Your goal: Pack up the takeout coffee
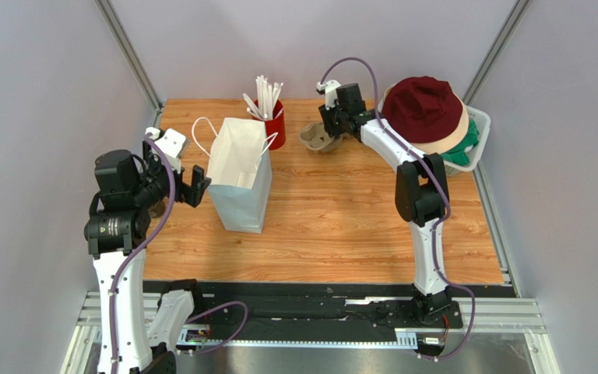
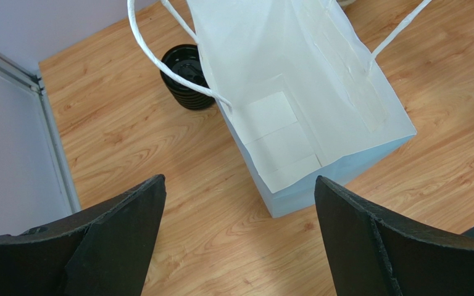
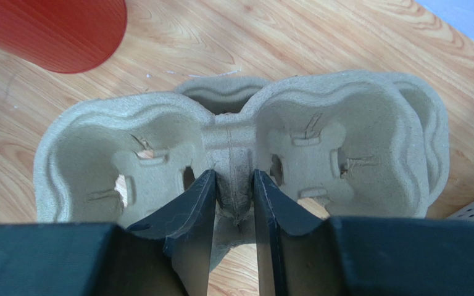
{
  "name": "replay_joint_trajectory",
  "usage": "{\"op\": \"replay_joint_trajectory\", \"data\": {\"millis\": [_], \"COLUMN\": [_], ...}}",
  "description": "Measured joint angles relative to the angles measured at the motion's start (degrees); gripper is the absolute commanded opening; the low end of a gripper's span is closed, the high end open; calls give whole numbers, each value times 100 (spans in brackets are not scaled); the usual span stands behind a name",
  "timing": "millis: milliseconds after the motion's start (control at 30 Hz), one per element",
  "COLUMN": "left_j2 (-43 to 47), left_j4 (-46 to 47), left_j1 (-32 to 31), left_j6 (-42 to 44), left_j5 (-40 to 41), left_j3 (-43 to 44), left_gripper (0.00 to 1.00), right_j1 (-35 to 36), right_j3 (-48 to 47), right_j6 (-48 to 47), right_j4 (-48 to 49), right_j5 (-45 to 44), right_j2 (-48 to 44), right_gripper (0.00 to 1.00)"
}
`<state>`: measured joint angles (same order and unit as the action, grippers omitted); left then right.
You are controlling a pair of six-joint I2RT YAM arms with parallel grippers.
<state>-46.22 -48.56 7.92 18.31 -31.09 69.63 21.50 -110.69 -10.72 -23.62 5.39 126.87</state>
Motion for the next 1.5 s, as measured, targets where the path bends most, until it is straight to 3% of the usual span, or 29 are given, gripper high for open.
{"op": "replay_joint_trajectory", "data": {"millis": [300,400,633,733,1133,1500], "left_j2": [11,9,15,15,13,13], "left_j4": [2,2,2,2,2,2], "left_j1": [7,11,11,11,17,39], "left_j6": [-2,-2,-2,-2,-2,-4], "left_j5": [-15,-17,-24,-37,-39,-46], "left_j3": [-26,-26,-26,-26,-26,-26], "left_gripper": [99,99,99,99,99,99], "right_j1": [15,15,13,15,20,20], "right_j3": [83,83,83,24,-1248,-1351], "right_j6": [-2,-2,-20,-35,-138,-284], "right_j4": [208,214,197,87,-660,-1158], "right_j5": [-153,-188,-186,-184,-66,-31], "right_j2": [0,0,0,11,555,826], "right_gripper": [31,37,61,63,63,58]}}
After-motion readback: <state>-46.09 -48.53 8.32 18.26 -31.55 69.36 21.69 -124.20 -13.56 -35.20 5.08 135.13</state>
